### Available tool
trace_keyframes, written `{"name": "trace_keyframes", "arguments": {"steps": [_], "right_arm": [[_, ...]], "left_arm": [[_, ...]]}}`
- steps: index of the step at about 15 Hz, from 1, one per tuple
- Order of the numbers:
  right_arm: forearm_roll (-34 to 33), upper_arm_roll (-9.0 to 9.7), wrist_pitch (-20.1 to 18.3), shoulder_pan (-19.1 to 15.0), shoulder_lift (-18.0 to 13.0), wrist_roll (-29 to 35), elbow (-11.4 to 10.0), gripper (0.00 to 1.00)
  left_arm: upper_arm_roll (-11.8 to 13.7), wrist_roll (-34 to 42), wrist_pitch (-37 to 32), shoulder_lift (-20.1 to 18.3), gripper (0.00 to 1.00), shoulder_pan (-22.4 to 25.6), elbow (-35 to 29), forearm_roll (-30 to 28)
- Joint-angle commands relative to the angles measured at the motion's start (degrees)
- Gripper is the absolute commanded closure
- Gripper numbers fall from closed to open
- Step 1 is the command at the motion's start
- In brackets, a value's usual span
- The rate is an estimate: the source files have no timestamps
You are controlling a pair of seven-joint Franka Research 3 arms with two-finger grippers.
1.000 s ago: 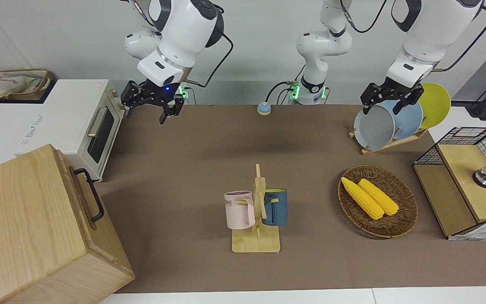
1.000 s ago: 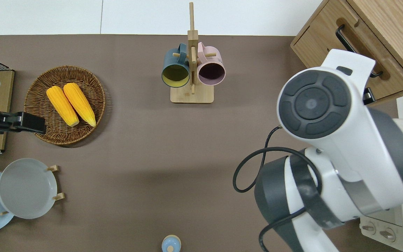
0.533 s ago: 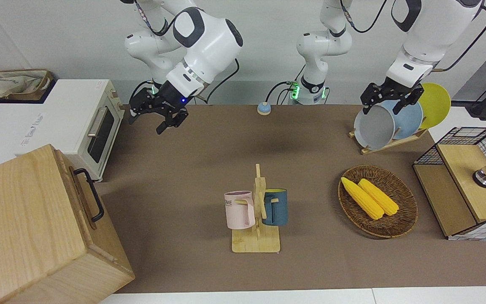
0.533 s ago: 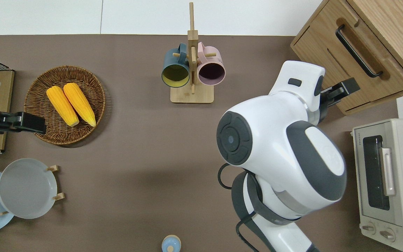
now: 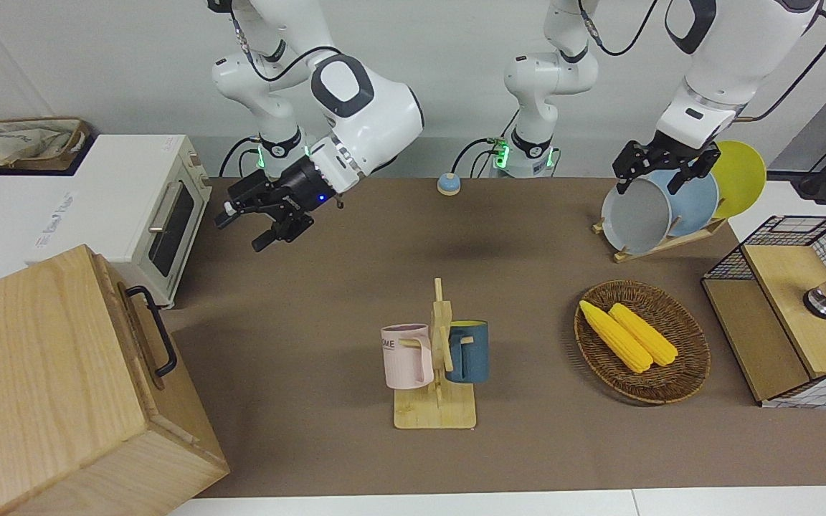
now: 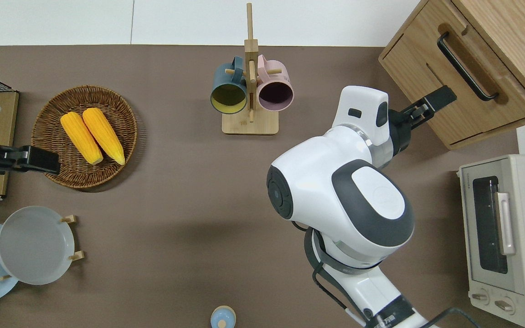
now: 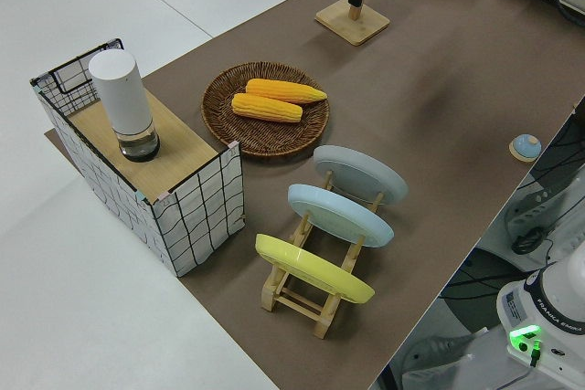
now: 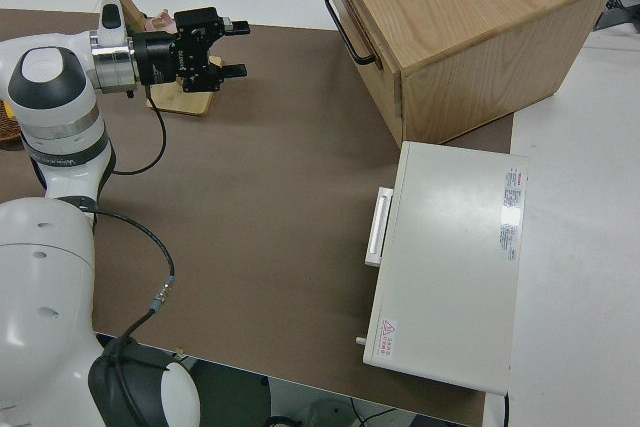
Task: Slide drawer open with right arm
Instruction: 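Close the right gripper on the black drawer handle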
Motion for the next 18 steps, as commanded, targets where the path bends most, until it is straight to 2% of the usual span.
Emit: {"name": "trace_keyframes", "arguments": {"steps": [1, 3, 5, 8, 13, 18], "right_arm": [[-9.0, 0.37, 5.0, -3.0, 0.9, 6.3, -4.4, 0.017], [-13.6, 0.28, 6.8, -5.0, 2.0, 9.4, -6.0, 0.017], [-18.0, 0.2, 7.2, -6.0, 3.4, 11.5, -6.6, 0.017], [-21.3, -0.16, 7.2, -6.6, 4.9, 13.8, -6.6, 0.017], [-26.4, -0.16, 8.1, -9.6, 7.1, 17.8, -6.5, 0.019], [-30.8, -0.16, 13.6, -13.5, 8.1, 19.6, -6.3, 0.021]], "left_arm": [[-0.4, 0.6, -1.1, 0.7, 0.01, 0.3, 1.4, 1.0], [-0.4, 0.6, -1.1, 0.7, 0.01, 0.3, 1.5, 1.0], [-0.4, 0.6, -1.1, 0.7, 0.01, 0.3, 1.4, 1.0], [-0.4, 0.6, -1.1, 0.7, 0.01, 0.3, 1.5, 1.0], [-0.4, 0.6, -1.1, 0.7, 0.01, 0.3, 1.5, 1.0], [-0.4, 0.5, -1.1, 0.7, 0.01, 0.3, 1.5, 1.0]]}}
